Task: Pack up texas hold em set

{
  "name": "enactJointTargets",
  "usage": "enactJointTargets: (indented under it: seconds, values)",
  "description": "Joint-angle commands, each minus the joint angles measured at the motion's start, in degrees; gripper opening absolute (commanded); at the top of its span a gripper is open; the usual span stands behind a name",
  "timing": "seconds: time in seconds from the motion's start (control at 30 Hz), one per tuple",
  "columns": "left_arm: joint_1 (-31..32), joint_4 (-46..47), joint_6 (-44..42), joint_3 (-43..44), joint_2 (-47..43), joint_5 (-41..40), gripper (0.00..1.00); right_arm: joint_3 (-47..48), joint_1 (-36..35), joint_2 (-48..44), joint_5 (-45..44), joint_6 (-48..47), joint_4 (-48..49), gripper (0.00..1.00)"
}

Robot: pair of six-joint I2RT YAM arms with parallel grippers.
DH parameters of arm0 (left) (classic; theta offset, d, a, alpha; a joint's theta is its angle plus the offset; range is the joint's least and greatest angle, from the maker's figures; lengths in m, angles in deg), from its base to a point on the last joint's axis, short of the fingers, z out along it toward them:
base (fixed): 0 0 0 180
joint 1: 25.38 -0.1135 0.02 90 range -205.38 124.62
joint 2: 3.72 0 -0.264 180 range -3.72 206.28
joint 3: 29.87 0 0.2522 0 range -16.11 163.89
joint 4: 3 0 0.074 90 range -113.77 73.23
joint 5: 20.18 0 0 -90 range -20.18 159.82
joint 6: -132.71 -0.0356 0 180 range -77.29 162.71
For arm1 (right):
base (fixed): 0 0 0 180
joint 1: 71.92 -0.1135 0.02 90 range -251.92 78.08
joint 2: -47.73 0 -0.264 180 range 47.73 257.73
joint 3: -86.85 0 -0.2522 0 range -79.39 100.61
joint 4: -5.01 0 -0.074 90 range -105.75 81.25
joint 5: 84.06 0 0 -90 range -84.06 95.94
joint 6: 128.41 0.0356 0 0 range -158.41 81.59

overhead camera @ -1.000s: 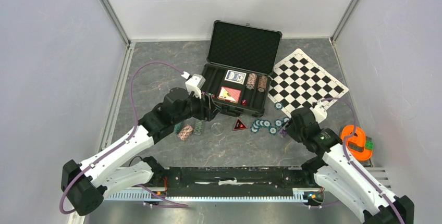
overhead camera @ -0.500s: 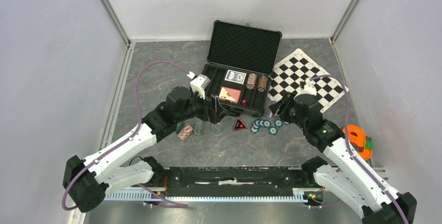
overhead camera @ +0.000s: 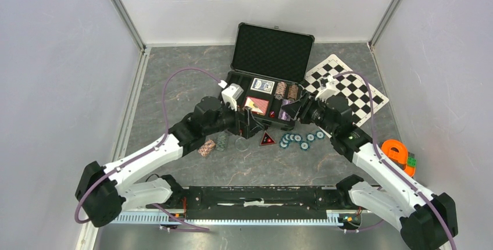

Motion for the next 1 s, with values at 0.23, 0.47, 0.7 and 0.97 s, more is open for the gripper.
enactJointTargets:
  seconds: [0.23, 0.47, 0.7, 0.97]
  values:
    - [1.93, 15.62, 7.82, 5.82, 9.60, 8.51, 1.00, 0.39, 0.00, -1.02, 4.27, -2.25, 13.78, 0.27]
    - [2.27, 21.14, 9.14, 7.82, 14.00, 10.80, 0.84, -1.93, -0.02, -0.62, 7.15, 2.86, 18.48, 0.27]
    - [2.48, 27.95, 11.02, 7.20, 16.92, 10.81, 0.77, -3.99, -0.05, -0.25, 10.06, 6.67, 22.87, 0.27]
    - [2.51, 29.09, 11.82, 7.85, 18.79, 9.92, 0.60, -6.68, -0.22, -0.81, 12.48, 10.27, 27.70, 0.27]
